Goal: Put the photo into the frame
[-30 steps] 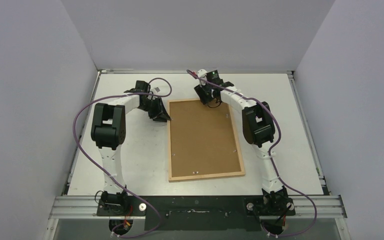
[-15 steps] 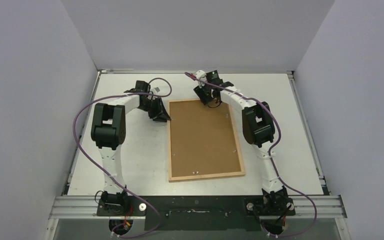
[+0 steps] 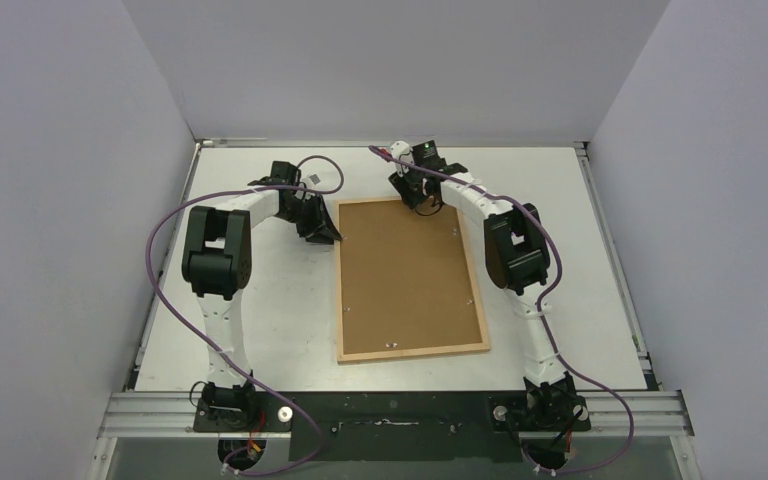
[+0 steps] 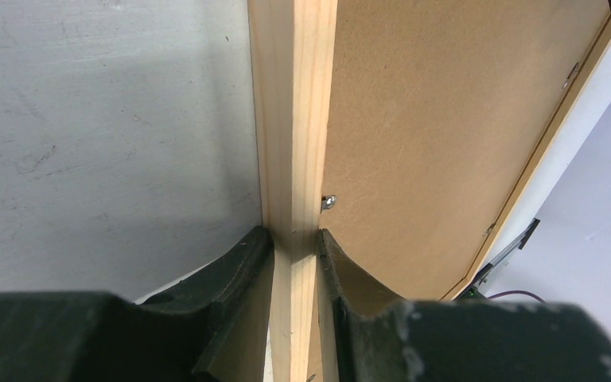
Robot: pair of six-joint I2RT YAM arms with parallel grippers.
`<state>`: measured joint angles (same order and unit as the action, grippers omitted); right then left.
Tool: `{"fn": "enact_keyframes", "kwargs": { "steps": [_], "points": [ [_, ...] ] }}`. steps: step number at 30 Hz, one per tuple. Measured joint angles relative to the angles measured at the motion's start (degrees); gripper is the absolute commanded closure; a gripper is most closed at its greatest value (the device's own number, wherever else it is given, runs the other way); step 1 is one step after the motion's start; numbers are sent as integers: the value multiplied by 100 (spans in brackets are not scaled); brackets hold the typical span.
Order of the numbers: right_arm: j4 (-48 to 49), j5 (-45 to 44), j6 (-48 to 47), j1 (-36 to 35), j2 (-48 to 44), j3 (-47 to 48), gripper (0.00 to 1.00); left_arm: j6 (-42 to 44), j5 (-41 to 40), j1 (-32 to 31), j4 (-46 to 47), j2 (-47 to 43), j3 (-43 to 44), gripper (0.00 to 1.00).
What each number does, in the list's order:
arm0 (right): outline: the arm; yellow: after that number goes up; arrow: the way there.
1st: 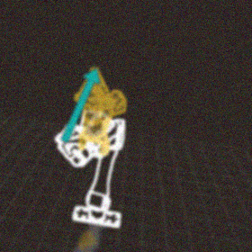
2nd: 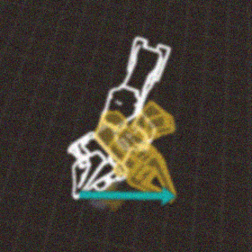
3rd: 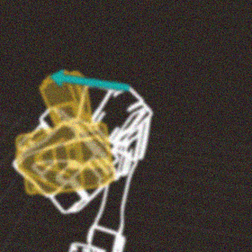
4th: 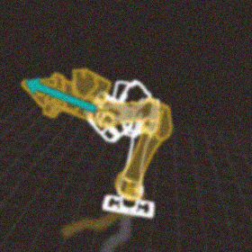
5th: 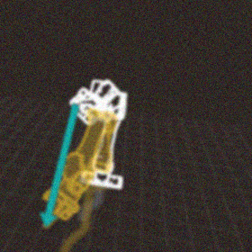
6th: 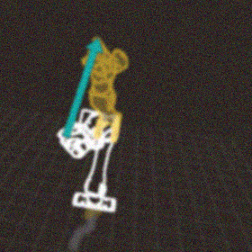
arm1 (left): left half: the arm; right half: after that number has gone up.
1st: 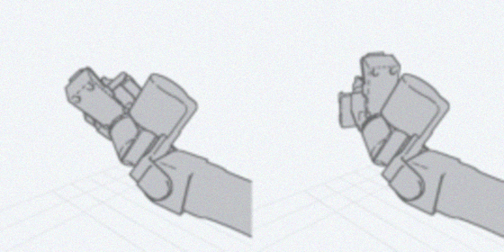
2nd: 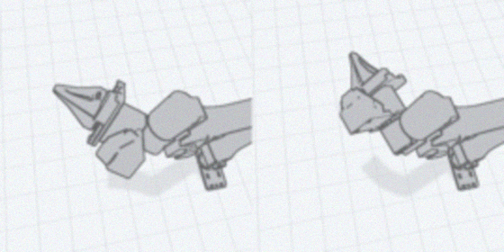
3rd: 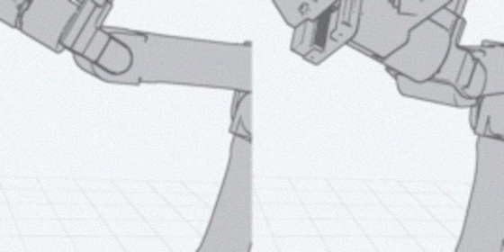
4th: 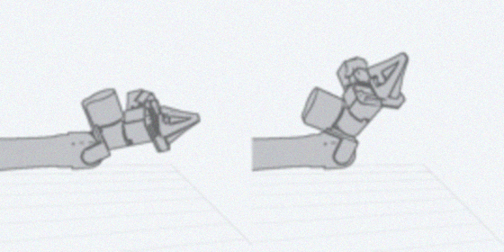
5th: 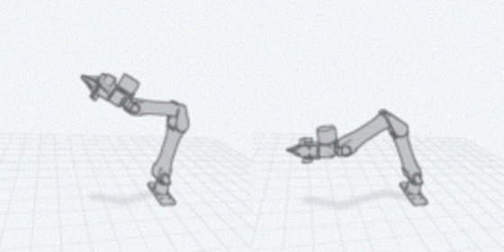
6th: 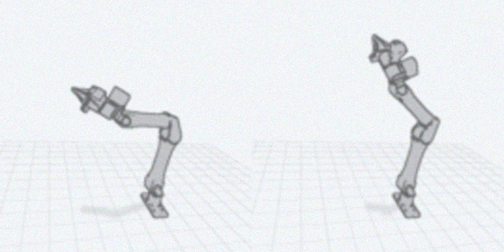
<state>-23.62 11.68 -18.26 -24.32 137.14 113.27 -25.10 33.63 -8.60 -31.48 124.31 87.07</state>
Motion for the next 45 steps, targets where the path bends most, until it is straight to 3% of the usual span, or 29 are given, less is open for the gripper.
{"fn": "enact_keyframes", "kwargs": {
  "steps": [9,14,17,26,33,38,45],
  "points": [
    [2,94,4,28,0,-2,81,11,2,0,-2,0,0,78],
    [63,190,179,66,-4,-22,52,13,2,0,0,0,0,78],
    [168,282,667,111,-13,-48,45,15,2,0,-2,0,0,77],
    [507,358,2306,229,-87,-190,44,15,-4,2,-2,0,0,73],
    [542,59,2186,251,-354,-358,43,15,-9,2,-9,0,9,68],
    [319,-302,2061,254,-509,-358,36,11,31,2,-7,0,15,62],
    [-262,-855,2367,289,-981,-459,37,9,98,9,-48,0,74,57]
  ]
}}
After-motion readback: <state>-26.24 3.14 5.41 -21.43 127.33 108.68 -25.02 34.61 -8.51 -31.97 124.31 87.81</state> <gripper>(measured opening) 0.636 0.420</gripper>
